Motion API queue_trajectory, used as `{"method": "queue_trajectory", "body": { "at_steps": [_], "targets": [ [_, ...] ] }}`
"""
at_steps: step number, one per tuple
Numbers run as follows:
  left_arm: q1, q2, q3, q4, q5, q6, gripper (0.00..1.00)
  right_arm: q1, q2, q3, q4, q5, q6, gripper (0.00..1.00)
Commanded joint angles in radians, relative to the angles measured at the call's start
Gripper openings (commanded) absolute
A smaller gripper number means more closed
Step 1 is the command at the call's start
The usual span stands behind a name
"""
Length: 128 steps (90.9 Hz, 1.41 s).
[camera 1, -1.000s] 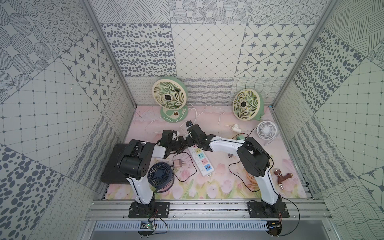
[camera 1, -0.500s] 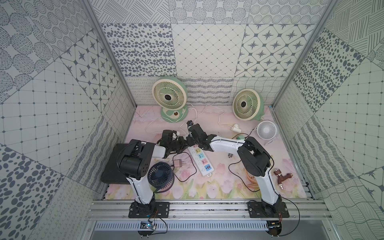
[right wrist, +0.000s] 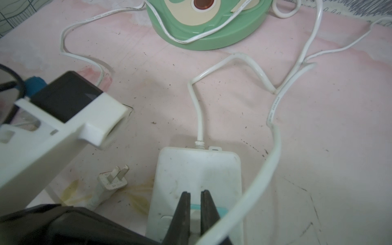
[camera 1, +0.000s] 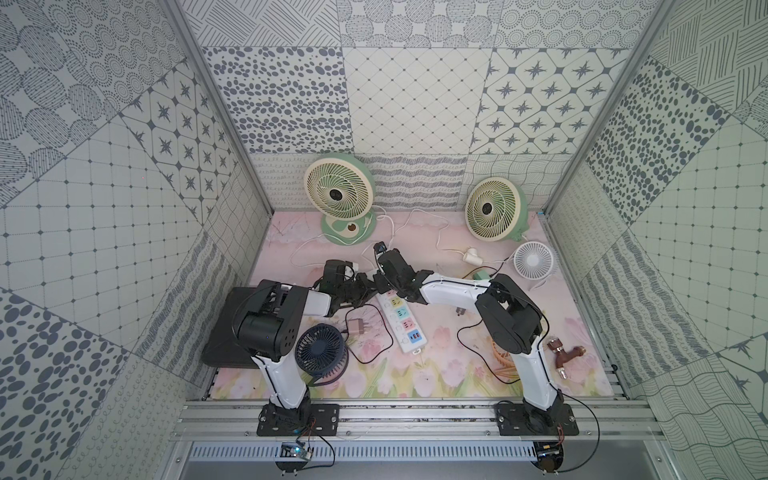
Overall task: Unplug the desk fan from the power strip
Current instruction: Remove the plug from the socket.
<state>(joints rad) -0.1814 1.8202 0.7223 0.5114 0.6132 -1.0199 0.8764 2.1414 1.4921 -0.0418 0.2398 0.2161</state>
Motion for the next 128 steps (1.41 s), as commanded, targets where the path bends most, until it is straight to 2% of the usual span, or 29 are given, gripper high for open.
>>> {"method": "queue_trajectory", "body": {
  "at_steps": [1, 12, 27, 37, 51, 57, 69, 76, 98, 104, 118, 128],
  "targets": [
    [0.001, -0.007, -0.011, -0.135, -0.077, 0.037, 0.0, 0.048, -0.022, 0.043, -0.028, 0.068, -0.082, 0.0],
    [0.002, -0.001, -0.012, -0.133, -0.076, 0.038, 0.0, 0.031, -0.038, 0.026, -0.026, 0.046, -0.041, 0.0],
    [0.002, 0.007, -0.012, -0.131, -0.075, 0.038, 0.0, -0.042, -0.07, -0.038, 0.03, -0.075, 0.09, 0.0],
    [0.002, 0.013, -0.012, -0.128, -0.075, 0.036, 0.0, -0.022, -0.058, -0.015, 0.009, -0.058, 0.063, 0.0],
    [0.002, 0.018, -0.011, -0.136, -0.075, 0.036, 0.0, 0.032, -0.049, 0.012, -0.018, 0.047, -0.027, 0.0],
    [0.002, 0.021, -0.009, -0.138, -0.074, 0.037, 0.0, 0.022, -0.055, 0.004, -0.015, 0.028, -0.001, 0.0],
    [0.003, 0.02, -0.009, -0.142, -0.076, 0.036, 0.0, -0.043, -0.078, -0.048, 0.043, -0.088, 0.109, 0.0],
    [0.002, 0.021, -0.006, -0.144, -0.075, 0.036, 0.0, -0.046, -0.074, -0.05, 0.055, -0.107, 0.112, 0.0],
    [0.002, 0.027, -0.005, -0.148, -0.076, 0.039, 0.0, 0.035, -0.059, -0.01, 0.019, 0.052, -0.029, 0.0],
    [0.002, 0.026, -0.006, -0.148, -0.075, 0.037, 0.0, 0.02, -0.066, -0.027, 0.028, 0.036, -0.001, 0.0],
    [0.003, 0.019, -0.011, -0.152, -0.079, 0.042, 0.0, -0.051, -0.086, -0.08, 0.081, -0.105, 0.125, 0.0],
    [0.002, 0.019, -0.011, -0.152, -0.079, 0.042, 0.0, -0.033, -0.078, -0.066, 0.066, -0.078, 0.097, 0.0]
  ]
}}
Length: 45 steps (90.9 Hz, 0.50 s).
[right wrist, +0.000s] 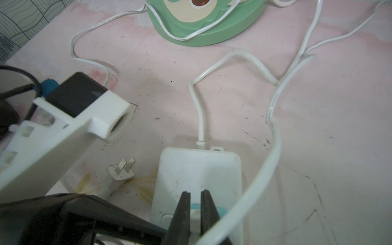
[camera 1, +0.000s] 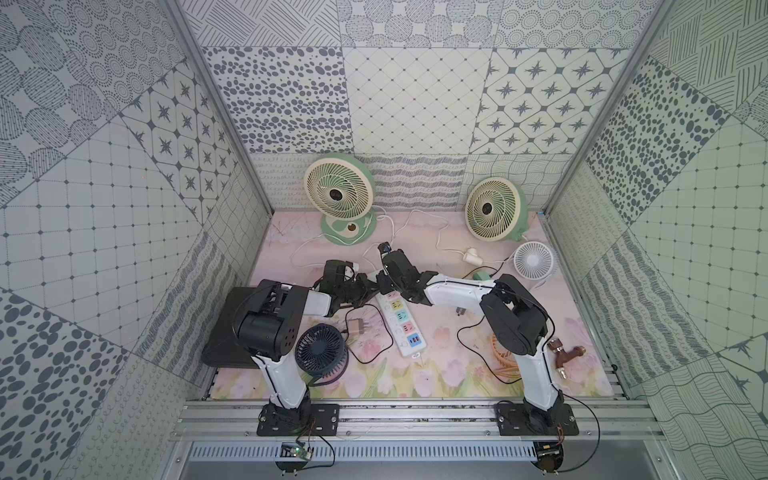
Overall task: Unplug the desk fan from the power strip
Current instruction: Remove the plug from the socket.
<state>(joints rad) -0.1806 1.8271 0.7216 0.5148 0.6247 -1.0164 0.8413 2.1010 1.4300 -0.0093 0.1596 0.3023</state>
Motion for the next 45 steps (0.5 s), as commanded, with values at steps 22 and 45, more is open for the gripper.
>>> {"method": "queue_trajectory", "body": {
  "at_steps": [22, 45],
  "targets": [
    [0.002, 0.013, -0.007, -0.156, -0.087, 0.037, 0.0, 0.055, -0.032, 0.025, -0.003, 0.101, -0.079, 0.0],
    [0.001, 0.012, -0.005, -0.159, -0.087, 0.037, 0.0, -0.018, -0.063, -0.031, 0.046, -0.001, 0.036, 0.0]
  ]
}}
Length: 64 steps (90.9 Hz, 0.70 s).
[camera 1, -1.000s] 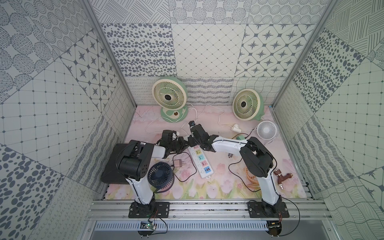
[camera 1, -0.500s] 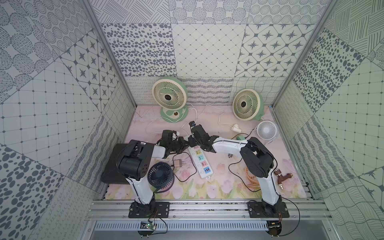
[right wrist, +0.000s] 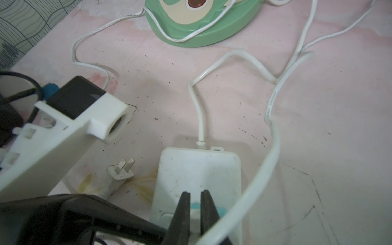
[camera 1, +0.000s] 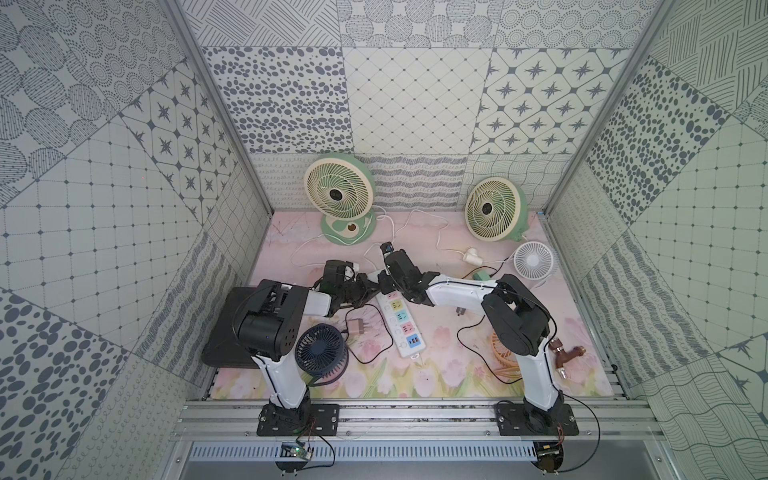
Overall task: Unplug the desk fan from the power strip
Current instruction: Remove the plug from the socket.
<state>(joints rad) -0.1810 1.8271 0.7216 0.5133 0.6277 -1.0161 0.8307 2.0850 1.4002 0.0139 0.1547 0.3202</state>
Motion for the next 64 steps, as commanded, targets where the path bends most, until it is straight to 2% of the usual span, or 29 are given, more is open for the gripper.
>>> {"method": "queue_trajectory", "body": {
  "at_steps": [1, 14, 23, 40, 58, 64],
  "targets": [
    [0.002, 0.012, -0.005, -0.156, -0.091, 0.037, 0.0, -0.003, -0.044, 0.004, 0.017, 0.007, 0.011, 0.0],
    [0.002, 0.016, -0.004, -0.159, -0.092, 0.036, 0.0, 0.068, -0.016, 0.062, -0.031, 0.114, -0.114, 0.0],
    [0.0, 0.019, -0.002, -0.158, -0.09, 0.036, 0.0, 0.079, -0.013, 0.066, -0.034, 0.134, -0.132, 0.0],
    [0.003, 0.015, -0.002, -0.162, -0.092, 0.037, 0.0, 0.0, -0.052, -0.006, 0.03, 0.008, 0.005, 0.0],
    [0.002, 0.009, -0.001, -0.158, -0.089, 0.037, 0.0, 0.002, -0.065, 0.02, -0.013, 0.029, -0.053, 0.0],
    [0.003, -0.001, -0.001, -0.16, -0.09, 0.041, 0.0, -0.032, -0.093, 0.028, -0.018, -0.018, -0.044, 0.0]
  ]
}}
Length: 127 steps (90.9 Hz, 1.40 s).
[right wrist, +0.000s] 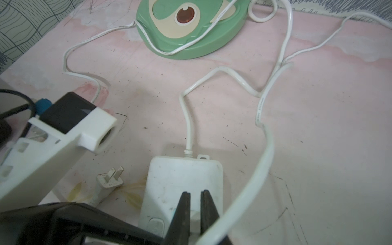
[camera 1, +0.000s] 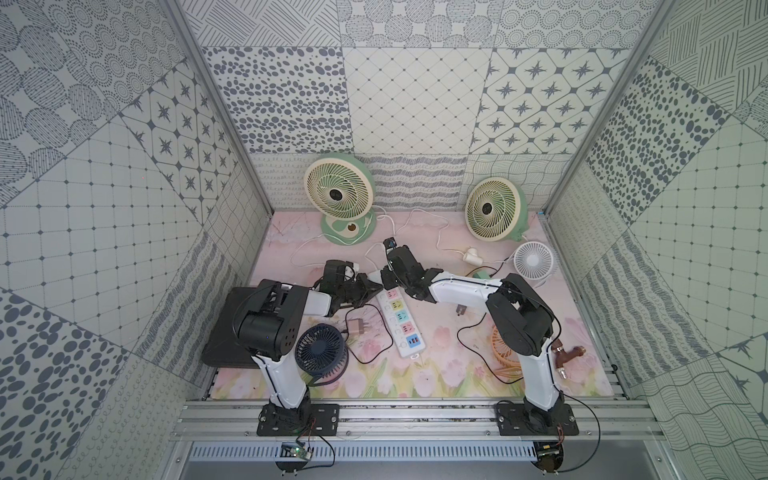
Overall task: Unplug the desk fan from the power strip
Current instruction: Remove the plug from the socket, then place the plug at the center of the board.
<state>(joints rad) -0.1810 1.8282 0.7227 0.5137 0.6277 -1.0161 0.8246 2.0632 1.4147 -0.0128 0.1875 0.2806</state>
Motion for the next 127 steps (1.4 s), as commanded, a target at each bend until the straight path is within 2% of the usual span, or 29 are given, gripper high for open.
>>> {"method": "queue_trajectory", "body": {
  "at_steps": [1, 20, 47, 64, 78, 100, 115, 127],
  "targets": [
    [0.004, -0.005, -0.002, -0.161, -0.09, 0.042, 0.0, -0.034, -0.073, 0.017, 0.008, -0.059, -0.002, 0.0],
    [0.003, -0.055, 0.0, -0.164, -0.1, 0.061, 0.0, -0.149, -0.094, 0.083, -0.039, -0.196, 0.041, 0.0],
    [0.002, -0.153, 0.002, -0.221, -0.132, 0.119, 0.0, -0.335, -0.041, 0.155, -0.1, -0.248, 0.1, 0.03],
    [0.002, -0.26, 0.003, -0.298, -0.197, 0.194, 0.0, -0.414, 0.022, 0.192, -0.138, -0.292, 0.124, 0.06],
    [0.002, -0.352, 0.007, -0.36, -0.261, 0.26, 0.0, -0.428, 0.081, 0.226, -0.172, -0.327, 0.128, 0.11],
    [0.002, -0.468, -0.005, -0.422, -0.346, 0.349, 0.0, -0.427, 0.088, 0.219, -0.173, -0.326, 0.126, 0.19],
    [0.003, -0.507, -0.01, -0.45, -0.401, 0.407, 0.0, -0.432, 0.051, 0.205, -0.173, -0.33, 0.113, 0.3],
    [0.007, -0.544, -0.002, -0.473, -0.465, 0.488, 0.0, -0.448, -0.024, 0.162, -0.17, -0.317, 0.08, 0.35]
  ]
}}
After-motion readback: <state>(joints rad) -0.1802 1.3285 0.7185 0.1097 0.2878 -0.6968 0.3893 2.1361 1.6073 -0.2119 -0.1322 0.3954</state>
